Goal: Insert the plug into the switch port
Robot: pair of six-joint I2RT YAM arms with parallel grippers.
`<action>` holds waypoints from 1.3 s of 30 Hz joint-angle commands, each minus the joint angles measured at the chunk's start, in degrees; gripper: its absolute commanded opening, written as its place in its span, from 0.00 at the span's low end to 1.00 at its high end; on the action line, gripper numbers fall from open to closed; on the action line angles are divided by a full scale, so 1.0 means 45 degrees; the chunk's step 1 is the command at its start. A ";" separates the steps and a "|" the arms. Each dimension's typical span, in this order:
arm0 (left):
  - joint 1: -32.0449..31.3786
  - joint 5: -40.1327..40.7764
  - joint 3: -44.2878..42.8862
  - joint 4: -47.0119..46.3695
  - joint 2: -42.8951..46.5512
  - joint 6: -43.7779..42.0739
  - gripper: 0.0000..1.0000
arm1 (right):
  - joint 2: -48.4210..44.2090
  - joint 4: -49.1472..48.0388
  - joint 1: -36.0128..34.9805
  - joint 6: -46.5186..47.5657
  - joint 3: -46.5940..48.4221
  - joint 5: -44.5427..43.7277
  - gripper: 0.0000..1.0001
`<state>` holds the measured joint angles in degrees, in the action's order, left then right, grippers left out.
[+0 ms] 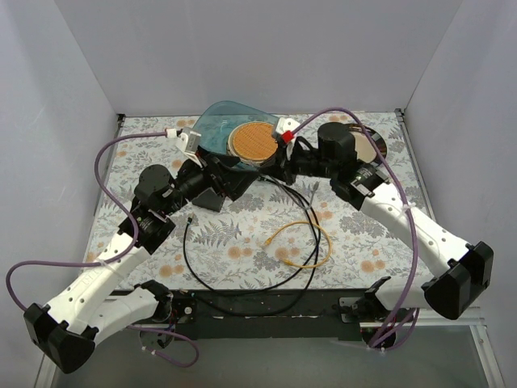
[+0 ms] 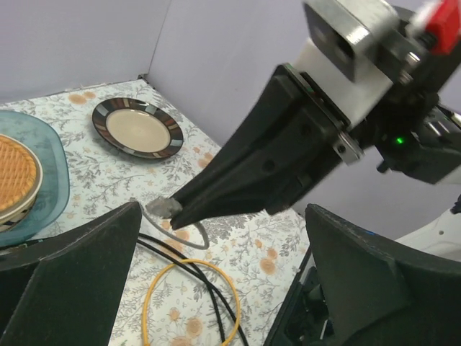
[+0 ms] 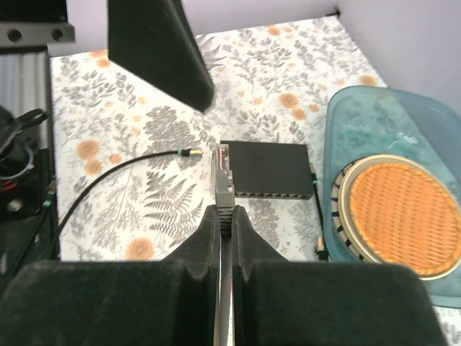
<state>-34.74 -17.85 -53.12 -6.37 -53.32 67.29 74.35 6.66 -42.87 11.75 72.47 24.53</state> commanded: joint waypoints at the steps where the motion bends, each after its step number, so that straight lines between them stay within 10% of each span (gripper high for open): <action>1: -0.0053 -0.0291 0.0535 -0.0302 0.0559 -0.1319 0.98 | 0.0294 0.0182 0.1478 -0.0735 0.0557 0.5667 0.01; 12: -0.0053 -0.2281 0.0770 -0.0986 -0.0162 -0.1711 0.94 | 0.1525 0.0806 0.2222 -0.1126 0.1337 1.0641 0.01; 26: -0.0053 -0.3691 0.0653 -0.1318 -0.0866 -0.1848 0.19 | 0.1272 -0.1713 0.2769 -0.3119 0.0361 1.0642 0.01; 35: -0.0053 -0.3885 0.0848 -0.2021 -0.0943 -0.1437 0.28 | 0.1252 -0.1616 0.2769 -0.2982 0.0068 1.0505 0.01; 39: -0.0053 -0.4178 0.0770 -0.2158 -0.1139 -0.1223 0.13 | 0.1252 -0.1635 0.2769 -0.2962 -0.0029 1.0524 0.01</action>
<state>-34.74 -34.50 -49.52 -14.24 -57.98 60.84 81.06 1.30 -30.44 -1.37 72.51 71.13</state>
